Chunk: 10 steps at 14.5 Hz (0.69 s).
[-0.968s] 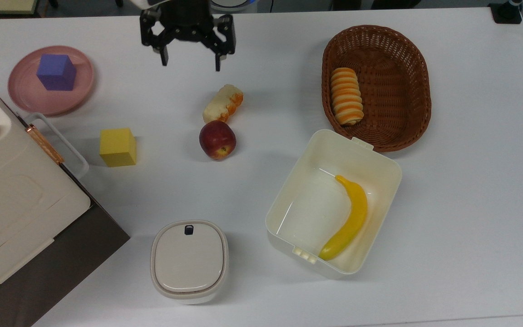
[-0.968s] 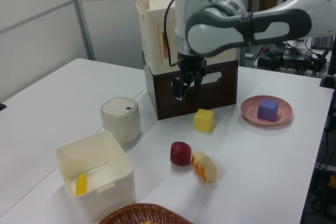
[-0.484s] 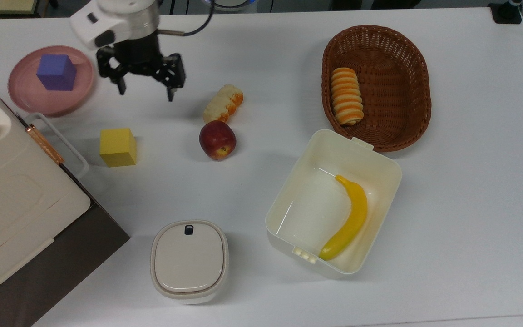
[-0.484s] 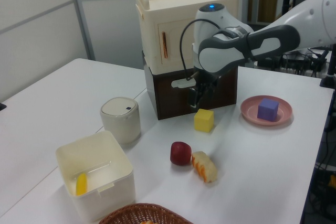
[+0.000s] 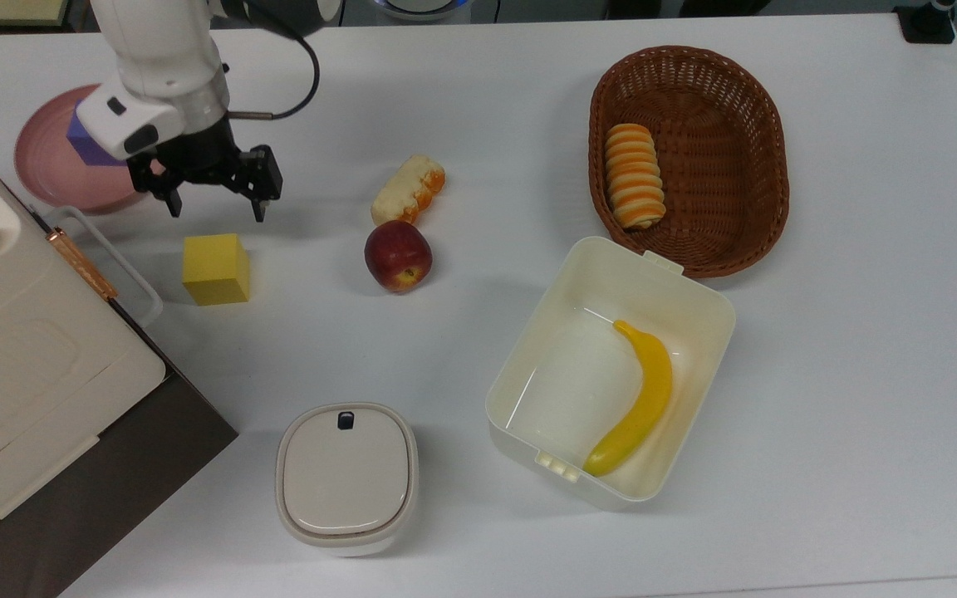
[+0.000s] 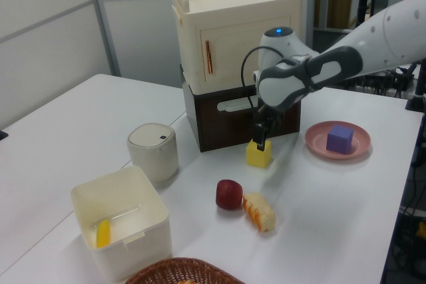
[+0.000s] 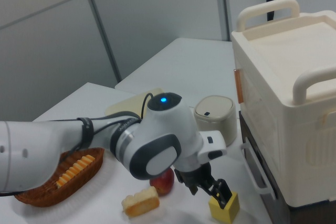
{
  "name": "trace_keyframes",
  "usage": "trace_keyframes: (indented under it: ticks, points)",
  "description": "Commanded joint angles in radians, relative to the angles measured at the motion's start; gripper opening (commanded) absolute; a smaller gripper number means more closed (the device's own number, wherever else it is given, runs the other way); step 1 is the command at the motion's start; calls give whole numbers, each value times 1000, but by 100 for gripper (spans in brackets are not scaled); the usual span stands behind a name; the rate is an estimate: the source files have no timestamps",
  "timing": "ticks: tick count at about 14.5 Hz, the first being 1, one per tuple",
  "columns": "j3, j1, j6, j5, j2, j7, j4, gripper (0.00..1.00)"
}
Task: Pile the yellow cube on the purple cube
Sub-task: 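Move the open gripper over the yellow cube and lower it, then close the gripper on the yellow cube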
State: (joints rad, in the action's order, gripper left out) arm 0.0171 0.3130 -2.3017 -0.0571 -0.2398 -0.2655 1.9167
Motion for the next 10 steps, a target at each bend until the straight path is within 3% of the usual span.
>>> trace_keyframes:
  ticks: [1, 5, 10]
  points:
    - [0, -3, -100, -10, -68, -27, 1, 100]
    - [0, 6, -117, -10, -128, -26, -53, 100]
    - [-2, 8, -163, -10, -141, -23, -54, 100]
